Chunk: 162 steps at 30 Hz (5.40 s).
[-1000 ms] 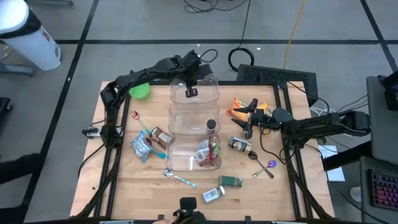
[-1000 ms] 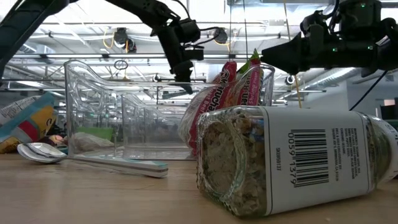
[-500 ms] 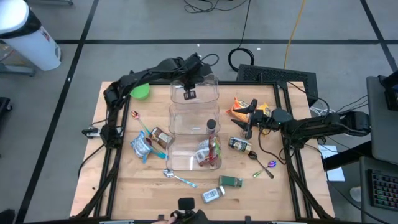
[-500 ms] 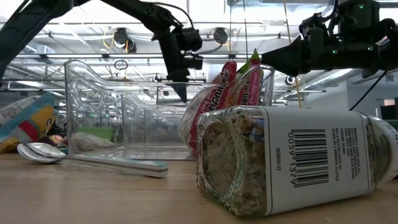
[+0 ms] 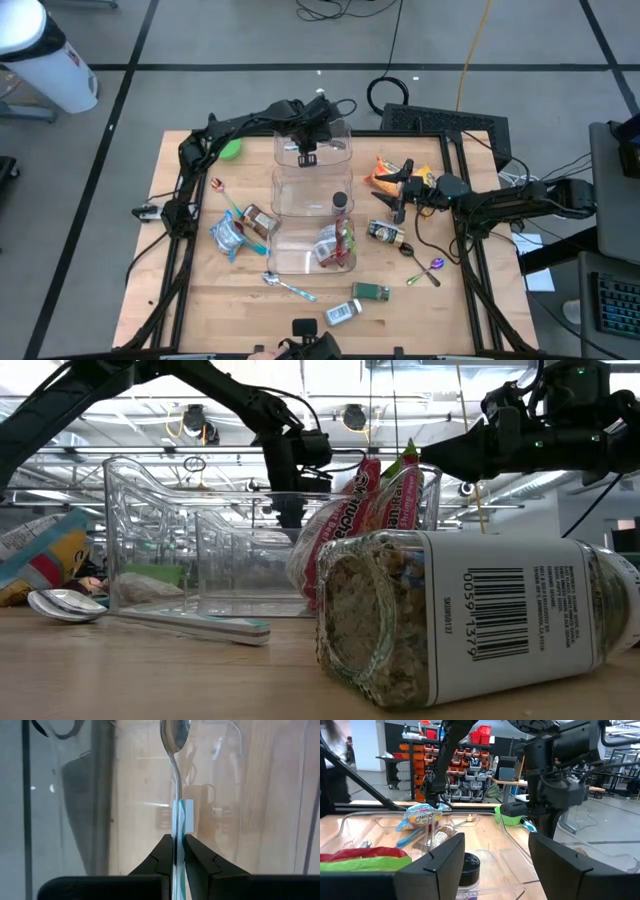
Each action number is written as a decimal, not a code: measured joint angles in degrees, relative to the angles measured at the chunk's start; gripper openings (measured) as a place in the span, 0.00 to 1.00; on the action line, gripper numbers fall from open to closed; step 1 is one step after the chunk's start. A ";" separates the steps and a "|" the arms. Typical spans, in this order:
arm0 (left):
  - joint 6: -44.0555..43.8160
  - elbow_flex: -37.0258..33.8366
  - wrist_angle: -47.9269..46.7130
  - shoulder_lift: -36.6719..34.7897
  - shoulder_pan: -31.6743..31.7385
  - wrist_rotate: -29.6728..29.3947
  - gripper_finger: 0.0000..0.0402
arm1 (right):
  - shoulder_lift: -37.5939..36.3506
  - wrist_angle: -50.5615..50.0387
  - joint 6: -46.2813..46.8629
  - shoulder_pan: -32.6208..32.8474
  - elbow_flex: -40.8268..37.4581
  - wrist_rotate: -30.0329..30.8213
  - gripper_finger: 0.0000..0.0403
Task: Pick & Place Food Item
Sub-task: Put the right white patterned spoon into the top transparent bin, then put the brown seasoning bottle into the middle transparent bin
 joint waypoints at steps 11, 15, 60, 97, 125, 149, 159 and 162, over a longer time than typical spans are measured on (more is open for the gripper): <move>1.08 0.00 0.17 2.96 0.65 0.40 0.06 | 0.01 -0.25 -0.74 0.01 0.00 0.02 0.53; 2.10 0.00 -0.21 4.09 0.97 0.29 0.06 | 0.02 -0.35 -0.76 0.00 0.00 0.02 0.53; 2.31 0.11 3.62 9.12 2.55 6.22 0.06 | 0.02 -0.90 -2.27 -0.19 0.00 0.27 0.53; 0.34 26.33 -18.25 9.74 -1.09 -13.88 0.42 | 0.02 -1.32 -2.06 -1.03 0.00 0.04 0.53; -7.53 7.03 -18.99 -43.31 1.57 25.06 0.42 | 0.02 -0.53 -0.20 -0.99 0.00 -0.20 0.53; -44.47 -99.71 103.85 -81.98 -8.64 19.47 0.42 | 0.02 1.36 7.06 -0.99 0.00 -0.02 0.53; -45.23 -102.51 121.90 -79.29 -13.39 11.63 0.42 | 2.32 0.02 15.25 -0.99 0.00 0.00 0.53; -47.50 -101.63 121.40 -79.23 -14.23 11.67 0.42 | 4.19 1.11 18.57 -0.57 0.00 0.25 0.53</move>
